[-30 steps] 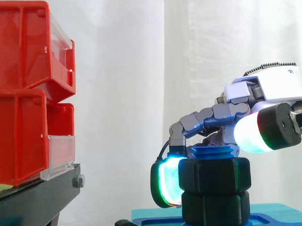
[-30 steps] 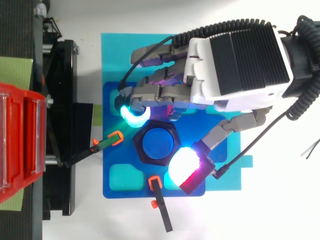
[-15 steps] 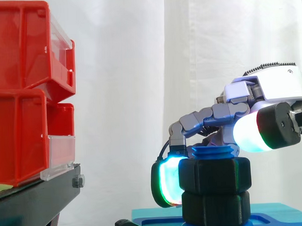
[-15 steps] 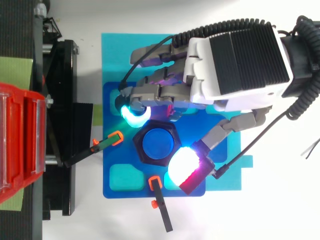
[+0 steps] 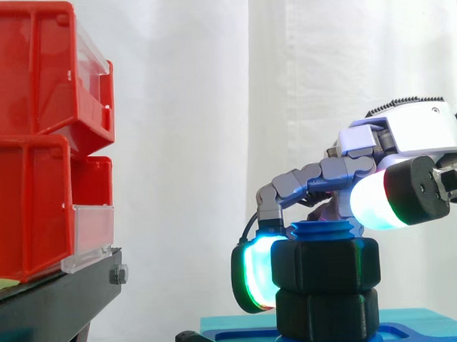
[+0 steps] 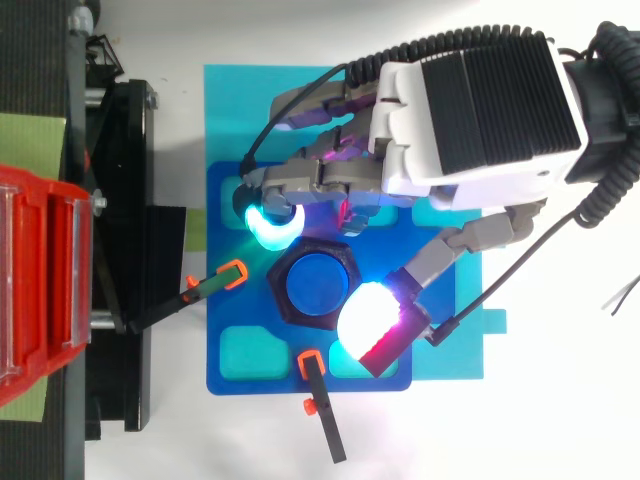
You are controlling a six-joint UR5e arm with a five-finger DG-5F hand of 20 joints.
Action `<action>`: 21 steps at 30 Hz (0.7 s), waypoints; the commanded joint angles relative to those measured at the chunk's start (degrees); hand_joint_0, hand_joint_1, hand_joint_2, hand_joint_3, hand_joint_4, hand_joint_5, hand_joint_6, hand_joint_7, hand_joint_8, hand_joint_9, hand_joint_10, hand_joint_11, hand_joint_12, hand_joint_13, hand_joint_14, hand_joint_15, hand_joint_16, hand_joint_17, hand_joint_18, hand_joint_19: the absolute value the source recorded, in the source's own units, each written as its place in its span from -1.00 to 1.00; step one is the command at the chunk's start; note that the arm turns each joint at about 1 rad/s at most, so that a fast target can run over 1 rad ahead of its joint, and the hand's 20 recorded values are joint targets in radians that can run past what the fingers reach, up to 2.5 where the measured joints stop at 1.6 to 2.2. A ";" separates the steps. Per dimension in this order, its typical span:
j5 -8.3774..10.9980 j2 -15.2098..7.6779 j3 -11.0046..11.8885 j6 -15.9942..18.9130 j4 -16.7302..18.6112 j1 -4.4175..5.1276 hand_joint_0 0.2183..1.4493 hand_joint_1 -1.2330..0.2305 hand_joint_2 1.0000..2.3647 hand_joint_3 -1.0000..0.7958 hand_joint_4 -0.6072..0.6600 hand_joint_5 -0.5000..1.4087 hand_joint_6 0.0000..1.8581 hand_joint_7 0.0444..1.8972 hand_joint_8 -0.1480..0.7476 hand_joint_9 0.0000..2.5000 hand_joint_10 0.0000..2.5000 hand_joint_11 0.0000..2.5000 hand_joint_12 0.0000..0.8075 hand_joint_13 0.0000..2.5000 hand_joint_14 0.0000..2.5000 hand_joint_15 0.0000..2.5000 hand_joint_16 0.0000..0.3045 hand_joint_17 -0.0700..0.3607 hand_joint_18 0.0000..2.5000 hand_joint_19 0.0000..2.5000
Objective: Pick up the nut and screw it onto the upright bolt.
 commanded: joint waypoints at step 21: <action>-0.01 0.02 0.18 0.04 0.00 -0.11 -0.52 0.21 -1.00 -0.44 0.08 -0.38 -0.44 0.42 -0.11 0.27 -1.00 -0.99 -0.56 -0.24 -1.00 -1.00 -0.91 -0.54 -0.56 -1.00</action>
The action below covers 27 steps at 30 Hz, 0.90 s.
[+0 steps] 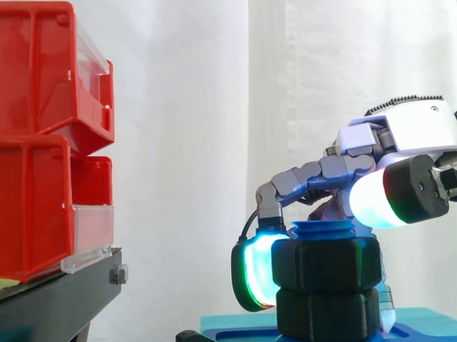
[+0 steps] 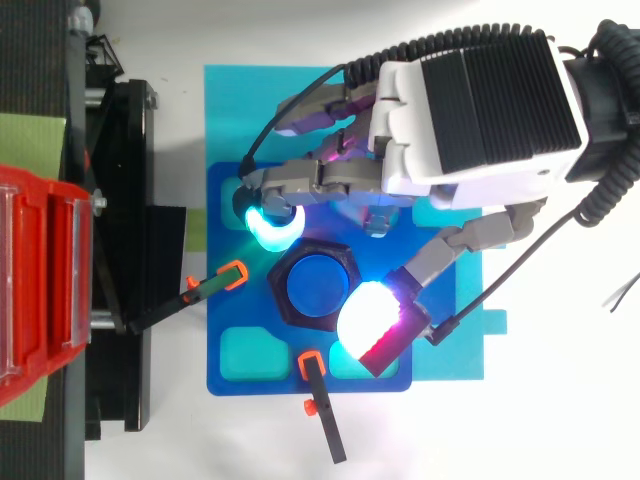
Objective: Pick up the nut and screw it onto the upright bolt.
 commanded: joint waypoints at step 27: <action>-0.19 0.00 3.20 -1.05 -5.19 -0.58 -0.54 0.27 -1.00 -0.44 0.28 -0.45 -0.46 0.17 -0.07 0.19 -1.00 -0.99 -0.49 -0.30 -1.00 -1.00 -0.86 -0.45 -0.62 -1.00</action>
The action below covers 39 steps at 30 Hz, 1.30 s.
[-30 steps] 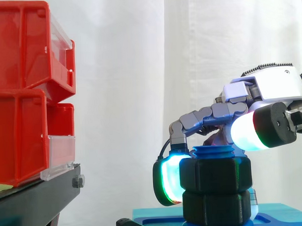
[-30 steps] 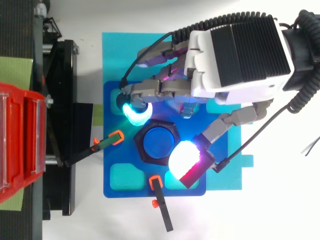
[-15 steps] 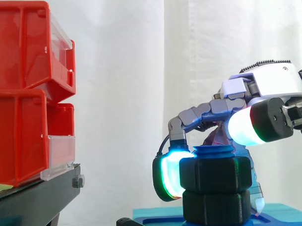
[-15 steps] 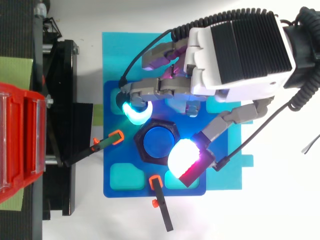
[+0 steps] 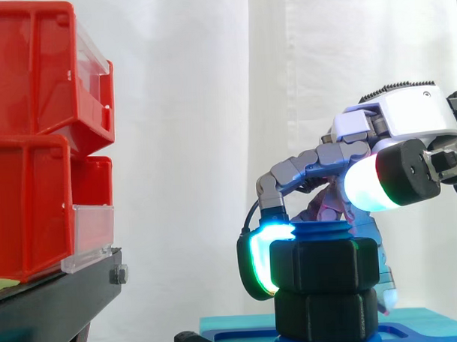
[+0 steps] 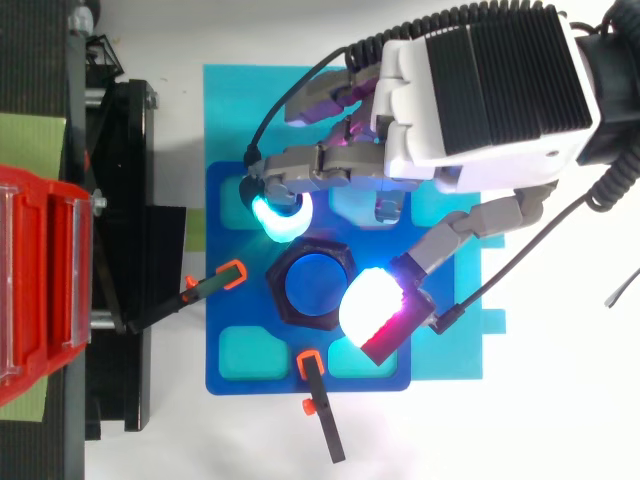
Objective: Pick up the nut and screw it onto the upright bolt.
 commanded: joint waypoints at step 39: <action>9.68 14.24 -7.87 -7.94 -7.83 0.10 -0.61 0.24 -1.00 -0.44 0.31 -0.67 -0.46 -0.26 -0.09 -0.58 -1.00 -1.00 -0.19 -0.78 -1.00 -1.00 -0.72 -0.23 -1.00 -1.00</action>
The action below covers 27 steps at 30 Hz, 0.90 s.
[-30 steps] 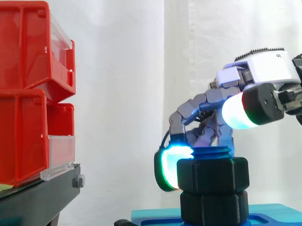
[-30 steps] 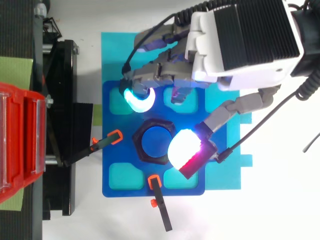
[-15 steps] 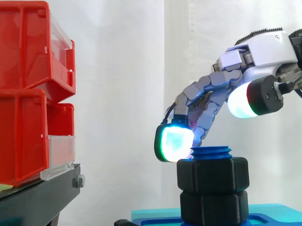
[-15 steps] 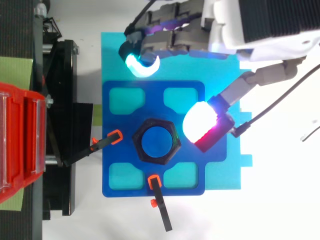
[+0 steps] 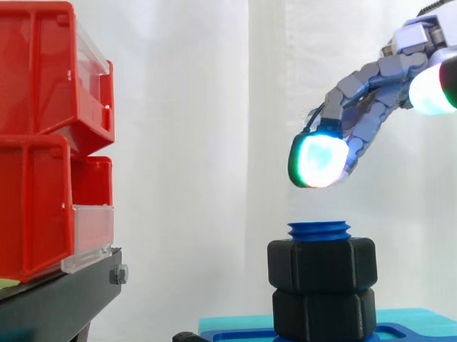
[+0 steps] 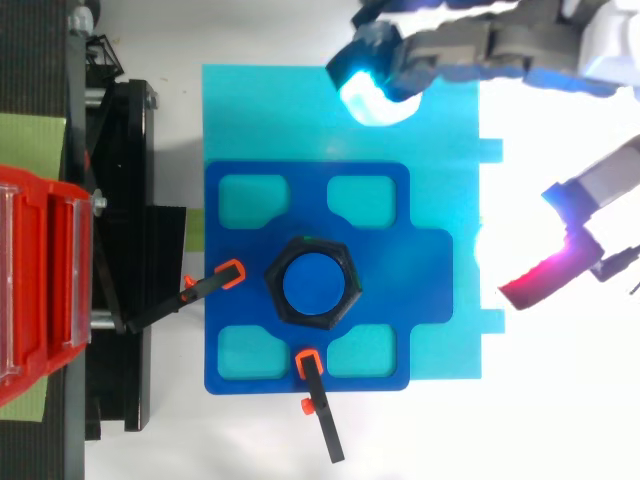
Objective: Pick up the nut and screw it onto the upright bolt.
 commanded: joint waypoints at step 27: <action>18.00 11.22 -14.63 23.99 1.74 4.49 -0.52 0.20 -1.00 -0.44 0.22 -0.72 -0.46 -0.37 -0.19 -0.81 -1.00 -1.00 -0.25 -1.00 -1.00 -1.00 -0.77 -0.31 -1.00 -1.00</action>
